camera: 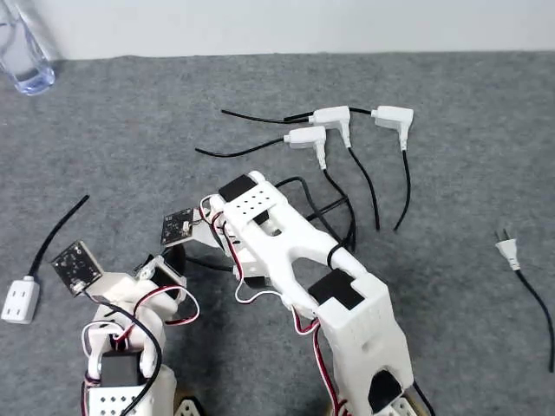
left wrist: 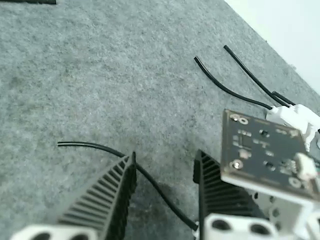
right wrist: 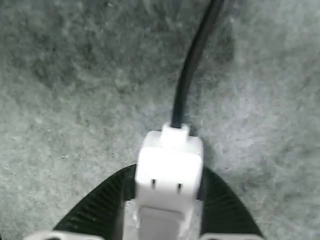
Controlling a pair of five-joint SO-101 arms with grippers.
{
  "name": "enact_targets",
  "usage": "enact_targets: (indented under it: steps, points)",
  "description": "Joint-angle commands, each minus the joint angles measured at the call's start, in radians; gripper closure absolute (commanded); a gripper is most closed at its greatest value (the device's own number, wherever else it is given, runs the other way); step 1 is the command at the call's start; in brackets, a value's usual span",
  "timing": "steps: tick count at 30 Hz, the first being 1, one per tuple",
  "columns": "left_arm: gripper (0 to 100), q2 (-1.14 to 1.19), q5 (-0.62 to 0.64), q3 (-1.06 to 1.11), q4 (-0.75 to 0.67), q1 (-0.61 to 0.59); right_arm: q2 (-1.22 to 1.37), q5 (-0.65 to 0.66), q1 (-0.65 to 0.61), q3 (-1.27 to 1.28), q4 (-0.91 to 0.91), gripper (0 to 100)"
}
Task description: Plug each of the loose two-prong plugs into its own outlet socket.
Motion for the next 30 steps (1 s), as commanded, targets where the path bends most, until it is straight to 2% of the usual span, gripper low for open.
enact_targets:
  steps: [1,5,16,20,26,30]
  points:
    - [82,-0.012,0.000,-0.010,-0.005,-0.003,0.004,0.023,0.019,-0.002,-0.021,98.7]
    - [82,-0.012,0.000,-0.010,-0.005,-0.002,-0.064,0.023,0.093,-0.060,-0.007,99.1]
    - [82,-0.012,0.000,-0.010,-0.005,-0.002,-0.285,0.023,0.220,-0.321,0.170,99.1]
    - [82,-0.012,0.000,-0.010,-0.005,-0.002,-0.285,0.026,0.317,-0.361,0.160,99.1]
    - [82,-0.012,0.000,-0.010,-0.005,-0.002,-0.303,0.143,0.489,-0.503,0.143,99.1]
    - [82,-0.012,0.000,-0.010,-0.005,-0.002,-0.269,0.160,0.556,-0.562,-0.005,99.1]
